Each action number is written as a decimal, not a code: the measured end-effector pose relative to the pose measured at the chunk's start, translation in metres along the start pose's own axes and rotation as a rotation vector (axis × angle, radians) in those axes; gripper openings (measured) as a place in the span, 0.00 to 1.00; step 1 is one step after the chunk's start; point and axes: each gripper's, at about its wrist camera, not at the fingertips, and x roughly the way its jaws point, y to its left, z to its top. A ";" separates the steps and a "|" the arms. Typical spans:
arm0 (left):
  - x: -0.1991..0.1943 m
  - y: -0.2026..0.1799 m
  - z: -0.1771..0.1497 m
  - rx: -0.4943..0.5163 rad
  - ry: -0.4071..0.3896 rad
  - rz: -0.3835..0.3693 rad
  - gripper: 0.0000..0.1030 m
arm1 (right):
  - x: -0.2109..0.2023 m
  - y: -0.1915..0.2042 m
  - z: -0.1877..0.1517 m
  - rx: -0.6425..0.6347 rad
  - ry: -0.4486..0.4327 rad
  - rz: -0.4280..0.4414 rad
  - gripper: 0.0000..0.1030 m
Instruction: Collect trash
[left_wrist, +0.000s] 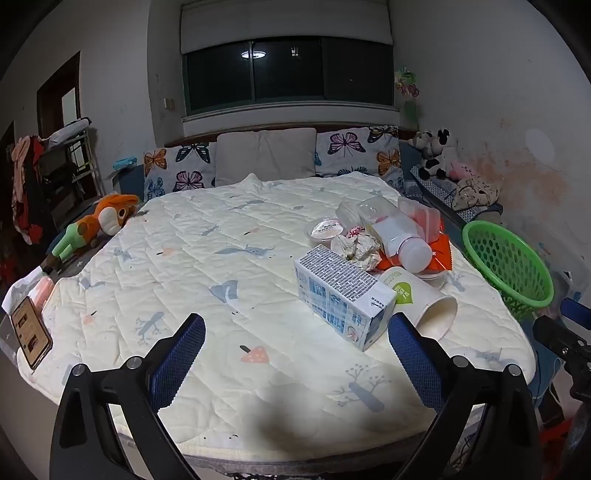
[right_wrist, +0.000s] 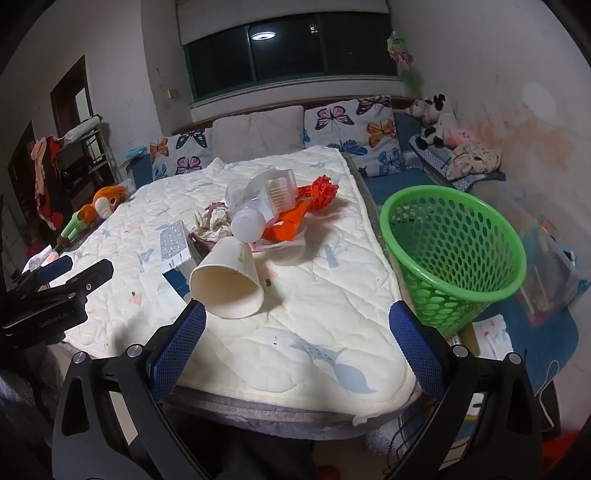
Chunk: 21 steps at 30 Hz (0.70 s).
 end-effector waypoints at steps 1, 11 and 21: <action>-0.001 0.000 0.000 -0.005 -0.019 -0.003 0.93 | 0.000 0.000 0.000 0.003 -0.001 0.001 0.96; 0.000 -0.002 0.000 0.005 -0.009 0.004 0.93 | -0.001 -0.001 0.001 0.005 0.000 0.005 0.96; 0.005 -0.005 -0.004 0.003 0.000 0.001 0.93 | 0.002 -0.001 -0.001 0.007 0.004 0.006 0.96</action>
